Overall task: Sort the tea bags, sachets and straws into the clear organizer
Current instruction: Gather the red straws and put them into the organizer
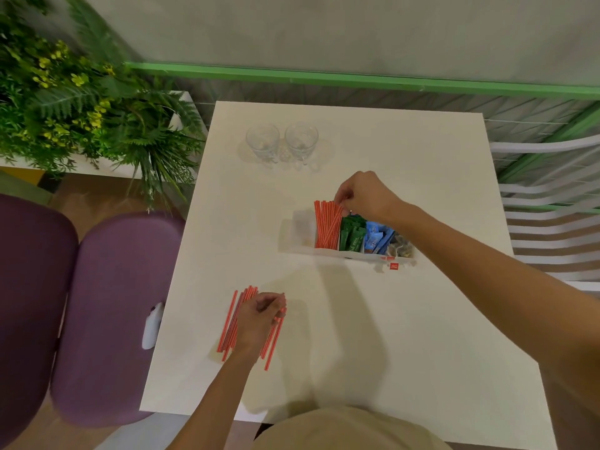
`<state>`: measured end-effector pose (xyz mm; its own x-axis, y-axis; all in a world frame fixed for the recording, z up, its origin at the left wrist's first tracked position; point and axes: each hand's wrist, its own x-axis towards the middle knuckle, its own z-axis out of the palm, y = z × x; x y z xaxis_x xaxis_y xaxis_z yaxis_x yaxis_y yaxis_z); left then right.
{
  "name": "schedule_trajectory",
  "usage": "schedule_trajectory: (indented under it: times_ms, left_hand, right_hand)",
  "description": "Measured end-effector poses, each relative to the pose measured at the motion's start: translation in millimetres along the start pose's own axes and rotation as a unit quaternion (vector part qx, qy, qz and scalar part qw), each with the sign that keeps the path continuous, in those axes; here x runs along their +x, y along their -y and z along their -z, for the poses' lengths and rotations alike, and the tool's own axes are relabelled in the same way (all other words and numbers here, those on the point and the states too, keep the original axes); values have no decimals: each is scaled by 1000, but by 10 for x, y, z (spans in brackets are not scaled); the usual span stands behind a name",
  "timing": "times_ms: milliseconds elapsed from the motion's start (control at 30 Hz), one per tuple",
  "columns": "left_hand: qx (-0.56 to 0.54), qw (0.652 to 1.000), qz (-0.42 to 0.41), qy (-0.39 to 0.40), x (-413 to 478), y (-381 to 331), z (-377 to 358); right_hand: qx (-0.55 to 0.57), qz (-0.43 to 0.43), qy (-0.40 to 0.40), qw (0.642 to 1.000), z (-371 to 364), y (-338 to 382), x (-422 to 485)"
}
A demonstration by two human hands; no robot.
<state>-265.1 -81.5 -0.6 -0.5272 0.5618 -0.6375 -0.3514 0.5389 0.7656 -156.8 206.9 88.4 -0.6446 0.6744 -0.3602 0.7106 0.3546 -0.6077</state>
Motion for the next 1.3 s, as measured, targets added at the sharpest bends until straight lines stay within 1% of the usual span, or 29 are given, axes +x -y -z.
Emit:
schedule_trajectory:
  times_ms: [200,333,600,767,867,967,1033,1100,1133,1300]
  left_hand:
    - [22,1000,14,-16,0,79,-12]
    - [49,999,16,-11,15,129,7]
    - [75,997,-4,-6,19,138,54]
    - [151,987,-43,-22,72,188,145]
    - [183,980,-69,-44,71,221,212]
    - [256,961,-94,-48,62,268,276]
    - [338,932,-120,-50,65,315,315]
    - [418,896,-144,-43,50,363,333]
    - [442,884,-146,-36,39,384,332]
    - [515,844,-148,-18,-23,446,264]
  right_hand:
    - [-67,10,42,997,-272,51,66]
    - [-85,18,60,994,-397,42,122]
    - [-134,46,31,989,-389,65,184]
    - [-148,46,13,988,-303,47,200]
    - [-127,38,-6,991,-234,41,153]
    - [-89,54,-36,994,-175,74,15]
    - [-45,63,-35,996,-204,101,-130]
    - [0,56,-4,998,-318,76,-282]
    - [17,48,15,999,-406,43,-356]
    - [57,-16,106,993,-1023,-250,-755]
